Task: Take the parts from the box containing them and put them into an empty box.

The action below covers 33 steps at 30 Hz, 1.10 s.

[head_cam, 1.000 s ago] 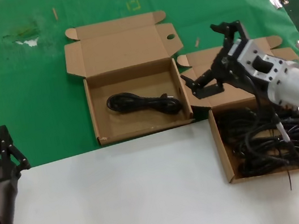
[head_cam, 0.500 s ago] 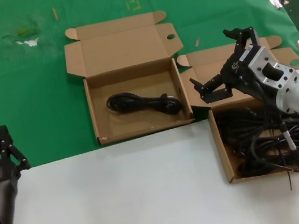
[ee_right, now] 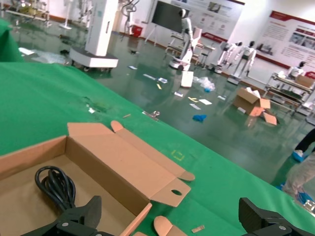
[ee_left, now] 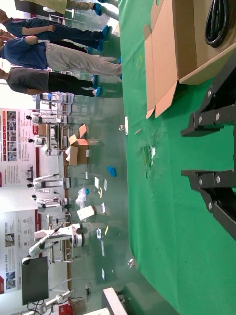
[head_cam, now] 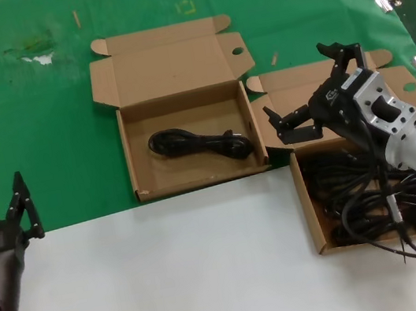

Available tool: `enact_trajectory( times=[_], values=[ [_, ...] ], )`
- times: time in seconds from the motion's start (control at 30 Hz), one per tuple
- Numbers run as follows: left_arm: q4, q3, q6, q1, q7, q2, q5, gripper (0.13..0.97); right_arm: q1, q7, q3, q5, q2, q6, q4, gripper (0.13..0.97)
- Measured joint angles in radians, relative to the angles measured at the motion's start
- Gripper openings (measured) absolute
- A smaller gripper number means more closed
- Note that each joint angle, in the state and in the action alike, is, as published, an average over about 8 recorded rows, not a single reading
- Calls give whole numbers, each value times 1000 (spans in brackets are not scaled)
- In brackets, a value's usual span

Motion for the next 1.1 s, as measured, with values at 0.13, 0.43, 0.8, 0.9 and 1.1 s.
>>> enact_trajectory(
  times=[0.13,0.43,0.8,0.9,1.1],
  values=[
    [0,0,0,0,0,0,0,319,-25,-9,12,25,-9,22,16,966],
    [0,0,0,0,0,0,0,431,-83,-30,38,81,-28,72,51,966],
    [0,0,0,0,0,0,0,684,-152,-56,71,149,-52,133,94,966],
    [0,0,0,0,0,0,0,736,-172,-63,80,168,-58,150,106,966],
    [0,0,0,0,0,0,0,842,-210,-76,98,206,-71,183,129,966]
  ],
)
